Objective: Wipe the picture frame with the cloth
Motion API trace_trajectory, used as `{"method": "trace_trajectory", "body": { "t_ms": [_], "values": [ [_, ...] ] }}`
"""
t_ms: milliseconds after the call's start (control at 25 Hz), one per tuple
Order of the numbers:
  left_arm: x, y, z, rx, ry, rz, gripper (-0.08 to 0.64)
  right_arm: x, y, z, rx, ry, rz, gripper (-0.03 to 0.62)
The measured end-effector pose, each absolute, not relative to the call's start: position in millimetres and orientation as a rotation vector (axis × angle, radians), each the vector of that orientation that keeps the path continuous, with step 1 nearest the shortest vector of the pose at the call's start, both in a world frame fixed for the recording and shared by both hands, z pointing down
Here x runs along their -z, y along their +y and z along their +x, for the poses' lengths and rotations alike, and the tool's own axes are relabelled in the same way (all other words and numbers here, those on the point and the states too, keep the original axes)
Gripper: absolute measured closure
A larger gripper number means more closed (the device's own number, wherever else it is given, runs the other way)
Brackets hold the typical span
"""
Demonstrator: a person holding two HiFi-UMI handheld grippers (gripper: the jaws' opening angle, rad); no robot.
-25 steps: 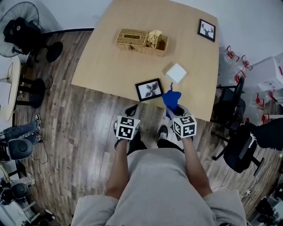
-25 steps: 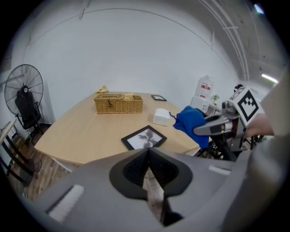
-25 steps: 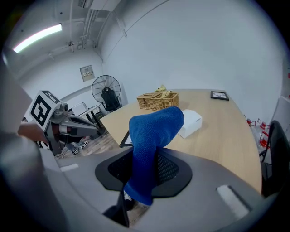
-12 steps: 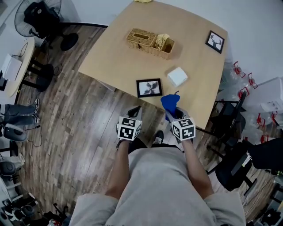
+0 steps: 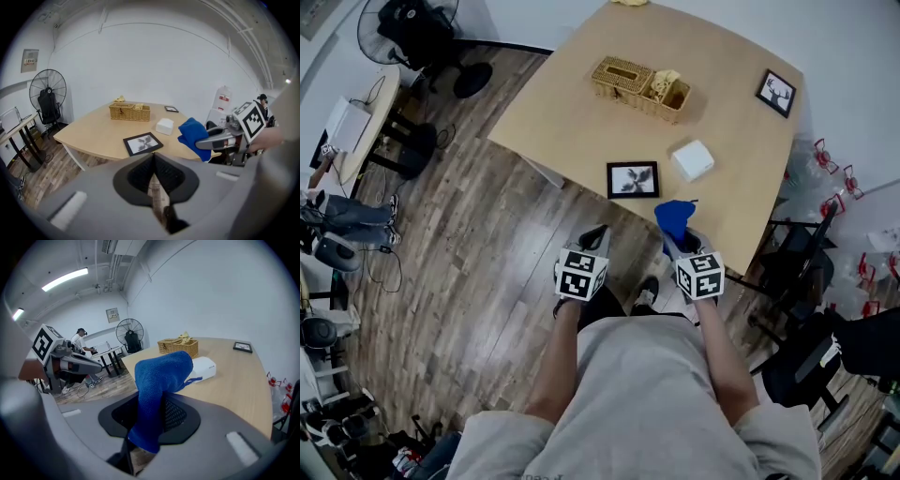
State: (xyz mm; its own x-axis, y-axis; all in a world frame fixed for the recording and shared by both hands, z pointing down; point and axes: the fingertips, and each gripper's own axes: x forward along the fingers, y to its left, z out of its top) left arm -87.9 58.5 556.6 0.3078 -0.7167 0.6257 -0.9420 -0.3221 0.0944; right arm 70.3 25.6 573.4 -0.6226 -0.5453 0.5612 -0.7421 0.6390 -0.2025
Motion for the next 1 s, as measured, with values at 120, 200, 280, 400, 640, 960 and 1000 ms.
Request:
{"method": "trace_trajectory", "body": {
  "t_ms": [120, 200, 280, 400, 640, 960, 1000],
  "values": [
    [-559.2, 62.0, -86.2, -0.671, -1.462, 2.132, 0.508, -575.3, 32.2, 77.3, -0.582, -2.408, 1.023, 0.492],
    [-560.9, 61.7, -80.8, -0.679, -1.450, 2.142, 0.508, -576.1, 32.2, 85.6, -0.586, -2.400, 1.042, 0.492],
    [-561.0, 61.6, -78.4, -0.684, -1.444, 2.150, 0.508, -575.1, 31.5, 91.4, -0.589, -2.394, 1.058, 0.492],
    [-562.1, 61.1, -79.7, -0.681, -1.447, 2.148, 0.508, -573.2, 29.9, 94.2, -0.587, -2.395, 1.067, 0.492],
    [-561.8, 60.1, -80.2, -0.667, -1.455, 2.146, 0.508, -570.5, 27.1, 94.4, -0.567, -2.399, 1.057, 0.491],
    [-559.6, 61.5, -81.4, -0.651, -1.479, 2.137, 0.508, -566.9, 26.9, 91.2, -0.544, -2.410, 1.032, 0.491],
    [-559.5, 61.2, -81.0, -0.650, -1.480, 2.136, 0.508, -566.5, 26.4, 91.3, -0.543, -2.410, 1.029, 0.491]
  ]
}}
